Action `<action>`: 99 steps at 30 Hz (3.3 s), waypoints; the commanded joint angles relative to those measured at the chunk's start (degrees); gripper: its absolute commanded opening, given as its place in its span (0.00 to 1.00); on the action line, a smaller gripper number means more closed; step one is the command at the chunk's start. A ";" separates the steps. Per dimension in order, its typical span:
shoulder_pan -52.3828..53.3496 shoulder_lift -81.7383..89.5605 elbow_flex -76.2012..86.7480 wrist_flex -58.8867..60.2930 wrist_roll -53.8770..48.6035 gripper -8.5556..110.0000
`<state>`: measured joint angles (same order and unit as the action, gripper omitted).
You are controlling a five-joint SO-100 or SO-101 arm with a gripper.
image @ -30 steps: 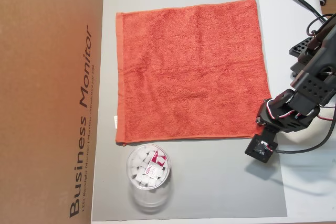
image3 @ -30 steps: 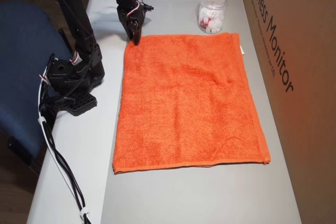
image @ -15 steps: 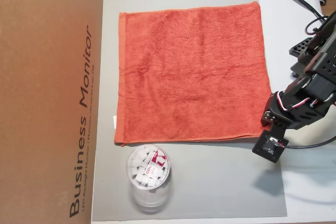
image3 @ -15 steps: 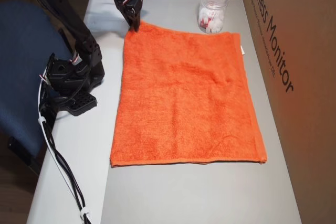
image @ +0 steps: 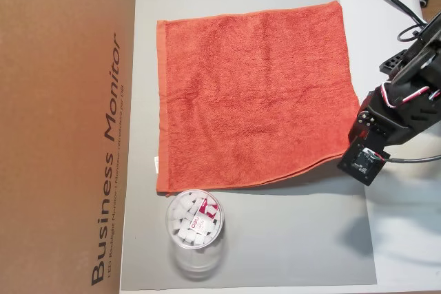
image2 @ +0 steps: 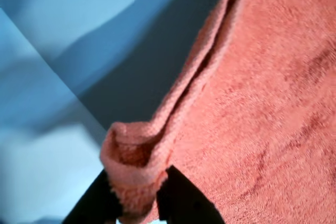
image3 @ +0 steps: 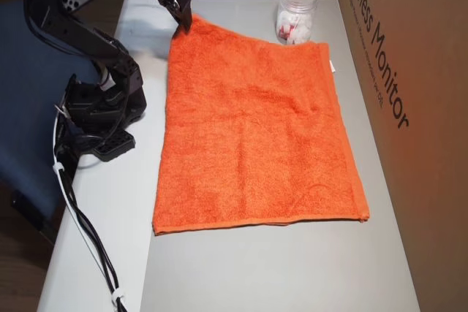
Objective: Fold the blanket.
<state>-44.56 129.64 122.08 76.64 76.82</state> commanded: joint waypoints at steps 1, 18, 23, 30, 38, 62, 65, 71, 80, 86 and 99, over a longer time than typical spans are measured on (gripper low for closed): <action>2.37 4.31 -1.14 2.37 -0.18 0.07; 18.28 10.81 -9.76 4.75 -1.14 0.07; 23.03 8.61 -14.59 4.75 -1.14 0.07; 29.27 3.25 -22.32 4.75 -1.14 0.07; 34.01 -3.34 -31.82 4.66 -1.23 0.07; 46.32 -21.88 -54.76 3.78 -1.23 0.07; 47.99 -25.14 -58.01 3.78 -1.23 0.07; 50.36 -30.94 -63.54 3.78 -1.23 0.07; 51.86 -39.37 -71.81 3.69 -1.23 0.07; 52.21 -44.38 -76.11 3.69 -1.23 0.07; 54.32 -58.89 -91.93 3.69 -1.32 0.07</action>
<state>8.61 71.37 34.37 81.30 75.50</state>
